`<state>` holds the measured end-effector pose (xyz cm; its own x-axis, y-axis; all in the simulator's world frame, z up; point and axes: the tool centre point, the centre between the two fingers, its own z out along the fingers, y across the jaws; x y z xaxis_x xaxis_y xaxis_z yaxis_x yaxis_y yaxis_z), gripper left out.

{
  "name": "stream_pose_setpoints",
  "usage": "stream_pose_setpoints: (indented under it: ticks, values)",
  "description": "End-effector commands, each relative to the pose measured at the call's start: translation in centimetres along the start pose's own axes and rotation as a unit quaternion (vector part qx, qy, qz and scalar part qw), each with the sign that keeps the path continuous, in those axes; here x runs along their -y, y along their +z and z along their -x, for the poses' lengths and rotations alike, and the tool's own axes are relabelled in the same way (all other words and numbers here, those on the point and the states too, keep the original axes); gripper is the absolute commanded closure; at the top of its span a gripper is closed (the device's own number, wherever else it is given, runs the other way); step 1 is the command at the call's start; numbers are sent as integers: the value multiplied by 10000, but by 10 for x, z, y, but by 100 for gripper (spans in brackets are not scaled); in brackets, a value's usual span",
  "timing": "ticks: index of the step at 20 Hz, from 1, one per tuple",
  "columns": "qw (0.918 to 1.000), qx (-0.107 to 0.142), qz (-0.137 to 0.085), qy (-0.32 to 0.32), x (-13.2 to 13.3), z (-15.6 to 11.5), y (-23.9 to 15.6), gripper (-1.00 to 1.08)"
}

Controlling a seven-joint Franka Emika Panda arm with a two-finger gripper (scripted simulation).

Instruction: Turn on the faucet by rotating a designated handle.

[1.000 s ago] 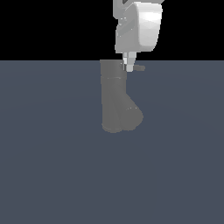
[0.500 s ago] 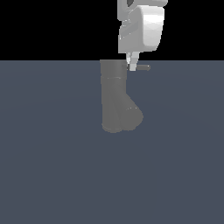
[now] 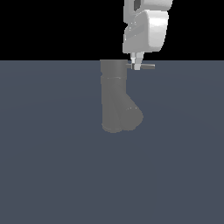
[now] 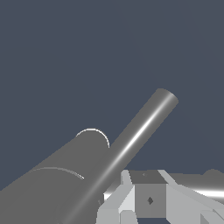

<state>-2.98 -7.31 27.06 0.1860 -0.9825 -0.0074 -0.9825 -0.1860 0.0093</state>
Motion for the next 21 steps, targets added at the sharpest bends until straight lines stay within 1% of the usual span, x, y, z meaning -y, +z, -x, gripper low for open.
stream_pose_setpoints:
  ticks: [1,21]
  values:
    - [9999,-29,-44,131,4,-21,0,108]
    - [9997,-35,-47,251,33,-66,-1,108]
